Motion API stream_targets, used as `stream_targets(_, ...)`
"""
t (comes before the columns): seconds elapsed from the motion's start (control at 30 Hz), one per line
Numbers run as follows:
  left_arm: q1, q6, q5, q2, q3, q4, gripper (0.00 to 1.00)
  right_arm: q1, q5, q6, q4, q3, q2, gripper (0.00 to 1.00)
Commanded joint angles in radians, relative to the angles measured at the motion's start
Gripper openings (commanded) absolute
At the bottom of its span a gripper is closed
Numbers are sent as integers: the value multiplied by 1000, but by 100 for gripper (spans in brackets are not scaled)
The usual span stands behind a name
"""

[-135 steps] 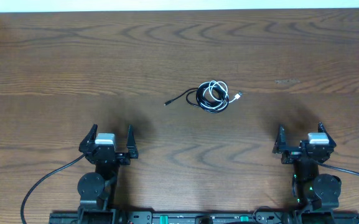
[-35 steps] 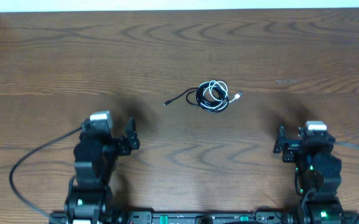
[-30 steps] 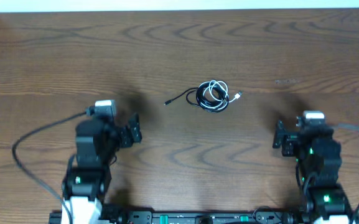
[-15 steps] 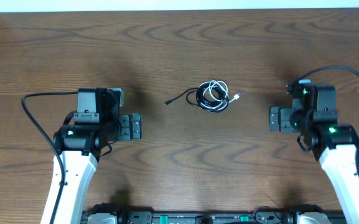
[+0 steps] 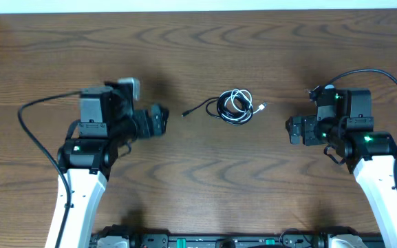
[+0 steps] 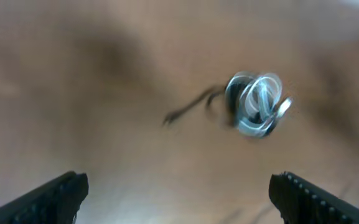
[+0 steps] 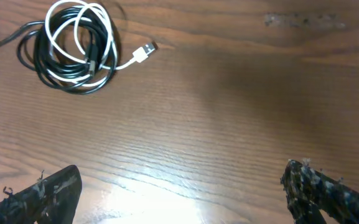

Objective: Untangle cables
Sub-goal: 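Raise both arms and move the left gripper down onto the cable bundle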

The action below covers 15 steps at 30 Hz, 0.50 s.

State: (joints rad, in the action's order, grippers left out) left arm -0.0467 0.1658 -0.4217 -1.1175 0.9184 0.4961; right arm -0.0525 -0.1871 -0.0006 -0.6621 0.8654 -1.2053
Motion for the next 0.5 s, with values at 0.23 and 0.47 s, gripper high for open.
stream_targets(0.23, -41, 56, 43, -197, 249, -14, 99, 0, 47, 16, 0, 21, 3, 98)
stream_targets(0.47, -135, 32, 187, -403, 361, -47, 95, 0, 46, 16, -3, 21, 3, 98)
